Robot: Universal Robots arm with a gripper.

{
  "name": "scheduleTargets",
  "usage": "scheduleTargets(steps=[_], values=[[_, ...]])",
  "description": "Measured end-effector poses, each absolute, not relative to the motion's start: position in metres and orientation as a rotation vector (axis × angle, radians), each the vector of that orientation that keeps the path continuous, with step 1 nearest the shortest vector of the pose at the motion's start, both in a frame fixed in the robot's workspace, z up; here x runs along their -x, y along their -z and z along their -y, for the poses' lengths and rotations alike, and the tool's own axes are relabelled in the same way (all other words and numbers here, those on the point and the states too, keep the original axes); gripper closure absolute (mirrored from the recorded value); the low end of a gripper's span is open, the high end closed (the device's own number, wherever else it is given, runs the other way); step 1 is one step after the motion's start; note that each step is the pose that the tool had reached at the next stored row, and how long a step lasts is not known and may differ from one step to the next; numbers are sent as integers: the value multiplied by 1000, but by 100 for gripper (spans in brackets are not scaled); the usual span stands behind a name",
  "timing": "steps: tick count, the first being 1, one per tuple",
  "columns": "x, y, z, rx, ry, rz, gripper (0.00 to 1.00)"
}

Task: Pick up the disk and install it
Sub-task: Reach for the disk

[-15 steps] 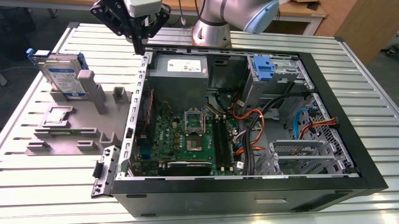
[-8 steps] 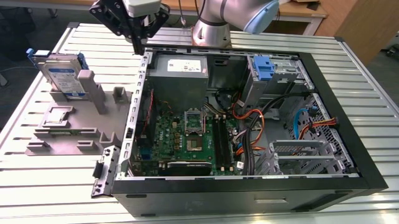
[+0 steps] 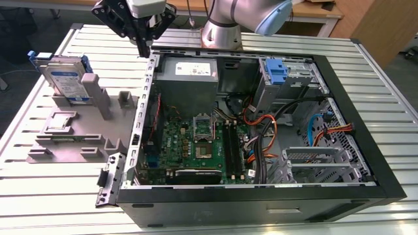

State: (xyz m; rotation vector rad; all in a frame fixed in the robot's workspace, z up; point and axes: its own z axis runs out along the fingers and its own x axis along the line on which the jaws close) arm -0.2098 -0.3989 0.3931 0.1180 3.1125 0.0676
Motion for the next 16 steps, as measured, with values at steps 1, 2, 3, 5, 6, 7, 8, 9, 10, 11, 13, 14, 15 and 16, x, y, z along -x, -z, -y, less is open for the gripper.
scheduleTargets(steps=[1,2,3,5,6,7,8,9,10,11,13,14,15,16], values=[[210,-393,399,-118,-68,-3112,85],[210,-393,399,-118,-68,-3112,85],[210,-393,399,-118,-68,-3112,85],[211,-393,399,-118,-68,-3113,85],[213,-393,399,-118,-68,-3112,85],[215,-393,399,-118,-68,-3112,85],[215,-393,399,-118,-68,-3113,85],[215,-393,399,-118,-68,-3113,85],[215,-393,399,-118,-68,-3112,85],[215,-393,399,-118,-68,-3112,85],[216,-393,399,-118,-68,-3112,85],[216,-393,399,-118,-68,-3112,85],[216,-393,399,-118,-68,-3112,85],[216,-393,399,-118,-68,-3112,85]])
